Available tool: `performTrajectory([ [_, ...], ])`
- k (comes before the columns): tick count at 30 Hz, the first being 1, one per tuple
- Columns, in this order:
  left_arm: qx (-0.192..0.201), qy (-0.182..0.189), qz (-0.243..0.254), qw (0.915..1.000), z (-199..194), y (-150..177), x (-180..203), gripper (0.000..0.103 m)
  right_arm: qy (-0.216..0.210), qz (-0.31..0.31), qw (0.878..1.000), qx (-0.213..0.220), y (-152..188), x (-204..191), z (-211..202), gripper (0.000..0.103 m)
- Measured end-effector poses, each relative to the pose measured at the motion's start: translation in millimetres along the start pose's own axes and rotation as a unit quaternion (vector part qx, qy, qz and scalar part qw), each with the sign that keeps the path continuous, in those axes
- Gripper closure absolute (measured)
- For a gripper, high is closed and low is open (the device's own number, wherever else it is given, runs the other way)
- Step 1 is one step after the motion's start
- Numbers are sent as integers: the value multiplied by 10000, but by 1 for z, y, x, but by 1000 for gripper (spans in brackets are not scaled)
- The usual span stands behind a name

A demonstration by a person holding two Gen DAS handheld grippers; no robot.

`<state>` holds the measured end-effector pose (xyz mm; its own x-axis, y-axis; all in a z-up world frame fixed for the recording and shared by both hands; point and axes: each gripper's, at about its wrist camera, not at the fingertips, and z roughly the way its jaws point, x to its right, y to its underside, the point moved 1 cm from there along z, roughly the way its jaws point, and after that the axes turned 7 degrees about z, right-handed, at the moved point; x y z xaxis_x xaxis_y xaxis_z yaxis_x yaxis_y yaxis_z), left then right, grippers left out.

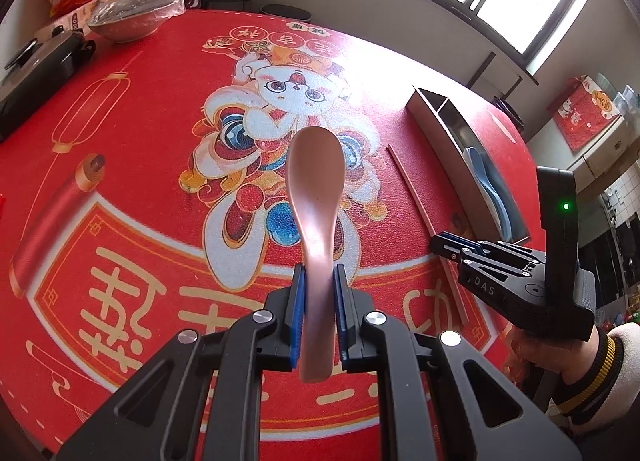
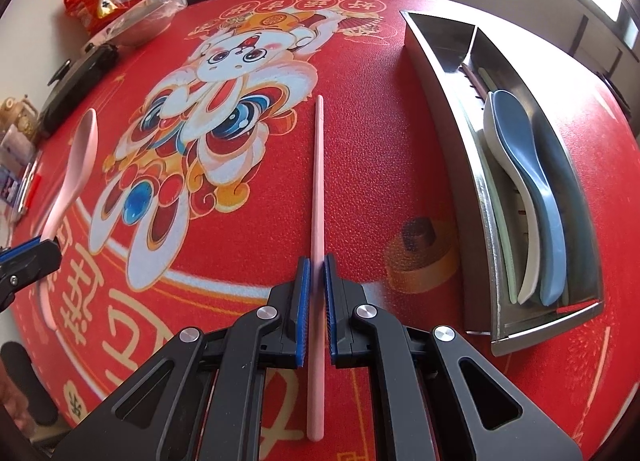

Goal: Organize utensils

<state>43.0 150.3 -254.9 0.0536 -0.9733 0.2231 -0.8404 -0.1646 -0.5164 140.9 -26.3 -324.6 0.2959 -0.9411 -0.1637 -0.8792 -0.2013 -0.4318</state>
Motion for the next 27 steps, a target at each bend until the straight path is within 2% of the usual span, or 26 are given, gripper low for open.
performTrajectory([
  [4,66,-112,-101,9999,-6,2,0,90,-441,450,9978,-193,-4,10,-2,97],
  [10,86,-182,-185,9996,-7,0,4,90,-1111,786,9907,3,-8,20,-23,97],
  [17,111,-167,-93,9998,-1,-6,25,90,-1432,990,9844,239,-17,39,-46,101],
  [20,99,-154,-112,9998,4,-8,32,90,-1478,939,9842,276,-19,46,-53,101],
  [25,61,-135,-133,9998,12,-7,42,90,-950,328,9949,78,-20,40,-46,98],
  [27,29,-125,-145,9998,14,-5,44,90,-912,256,9955,23,-21,40,-42,98],
])
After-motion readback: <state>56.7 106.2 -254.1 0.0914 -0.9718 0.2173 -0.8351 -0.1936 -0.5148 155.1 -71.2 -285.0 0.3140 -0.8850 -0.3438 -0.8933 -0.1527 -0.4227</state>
